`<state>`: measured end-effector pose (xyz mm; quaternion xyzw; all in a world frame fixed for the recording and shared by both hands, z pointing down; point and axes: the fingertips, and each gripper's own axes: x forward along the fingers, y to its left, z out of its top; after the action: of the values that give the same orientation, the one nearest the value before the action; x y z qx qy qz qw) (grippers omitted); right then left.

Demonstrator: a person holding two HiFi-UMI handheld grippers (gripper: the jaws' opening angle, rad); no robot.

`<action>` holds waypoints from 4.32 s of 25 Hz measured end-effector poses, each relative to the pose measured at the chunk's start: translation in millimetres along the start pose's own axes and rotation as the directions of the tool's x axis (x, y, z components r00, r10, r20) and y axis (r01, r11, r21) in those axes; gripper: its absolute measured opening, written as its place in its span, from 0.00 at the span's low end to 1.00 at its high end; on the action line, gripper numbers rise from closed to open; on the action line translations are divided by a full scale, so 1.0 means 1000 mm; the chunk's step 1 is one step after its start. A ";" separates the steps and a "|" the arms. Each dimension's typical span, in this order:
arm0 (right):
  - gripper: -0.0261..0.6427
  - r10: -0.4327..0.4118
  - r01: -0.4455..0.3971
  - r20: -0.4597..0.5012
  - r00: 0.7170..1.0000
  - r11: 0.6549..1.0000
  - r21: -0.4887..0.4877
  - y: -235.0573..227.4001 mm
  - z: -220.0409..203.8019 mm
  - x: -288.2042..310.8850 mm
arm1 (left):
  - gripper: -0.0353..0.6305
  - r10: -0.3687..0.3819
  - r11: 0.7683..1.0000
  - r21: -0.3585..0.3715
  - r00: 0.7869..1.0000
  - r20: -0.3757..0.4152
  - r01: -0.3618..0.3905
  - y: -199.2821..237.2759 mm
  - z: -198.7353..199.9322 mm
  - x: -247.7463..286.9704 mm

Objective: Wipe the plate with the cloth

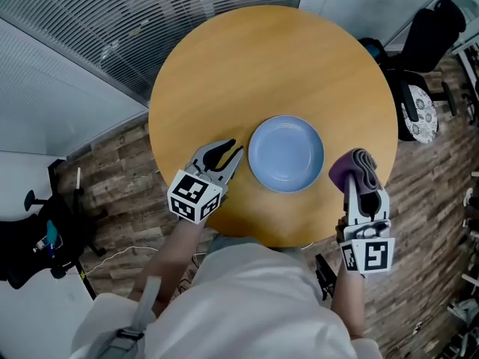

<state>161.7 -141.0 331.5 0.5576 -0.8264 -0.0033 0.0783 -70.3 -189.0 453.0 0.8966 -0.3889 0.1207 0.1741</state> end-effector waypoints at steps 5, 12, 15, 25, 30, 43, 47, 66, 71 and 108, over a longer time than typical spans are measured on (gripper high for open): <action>0.18 0.010 -0.010 -0.005 1.000 1.000 0.004 0.000 -0.004 0.005 | 0.23 -0.020 0.999 -0.047 0.998 -0.057 0.018 0.000 -0.020 0.015; 0.18 0.008 -0.008 -0.015 1.000 1.000 0.010 -0.009 -0.009 0.011 | 0.23 -0.050 0.992 -0.122 0.988 -0.144 0.032 0.004 -0.055 0.039; 0.18 0.011 -0.011 -0.019 1.000 1.000 0.010 -0.011 -0.011 0.011 | 0.23 -0.054 0.990 -0.140 0.978 -0.199 0.026 0.006 -0.077 0.049; 0.17 0.017 -0.017 -0.021 1.000 1.000 0.008 -0.012 -0.015 0.011 | 0.28 -0.053 0.985 -0.173 0.927 -0.371 -0.013 0.005 -0.146 0.072; 0.17 0.017 -0.017 -0.031 0.999 1.000 0.005 -0.012 -0.017 0.009 | 0.29 -0.051 0.974 -0.224 0.912 -0.407 -0.046 0.009 -0.162 0.080; 0.17 0.028 -0.027 -0.034 0.999 1.000 0.003 -0.014 -0.017 0.005 | 0.29 -0.023 0.959 -0.262 0.889 -0.457 -0.110 0.011 -0.175 0.099; 0.18 0.028 -0.028 -0.041 0.999 1.000 0.001 -0.012 -0.016 0.006 | 0.29 -0.007 0.955 -0.265 0.883 -0.469 -0.134 0.016 -0.175 0.098; 0.17 0.011 -0.011 -0.026 1.000 1.000 -0.003 -0.012 -0.011 -0.004 | 0.09 -0.051 0.958 -0.281 0.932 -0.360 -0.056 -0.001 -0.142 0.101; 0.17 0.016 -0.016 -0.012 1.000 1.000 -0.008 -0.006 -0.006 -0.006 | 0.09 -0.063 0.962 -0.270 0.939 -0.337 -0.032 -0.005 -0.132 0.090; 0.17 0.082 -0.083 -0.013 0.997 0.993 -0.084 0.026 0.002 -0.010 | 0.09 -0.058 0.954 -0.299 0.991 -0.120 0.020 -0.033 -0.058 0.037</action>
<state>140.7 -122.0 330.3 0.5193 -0.8474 -0.0325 0.1058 -25.8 -168.6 511.2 0.8582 -0.3730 0.1145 0.3336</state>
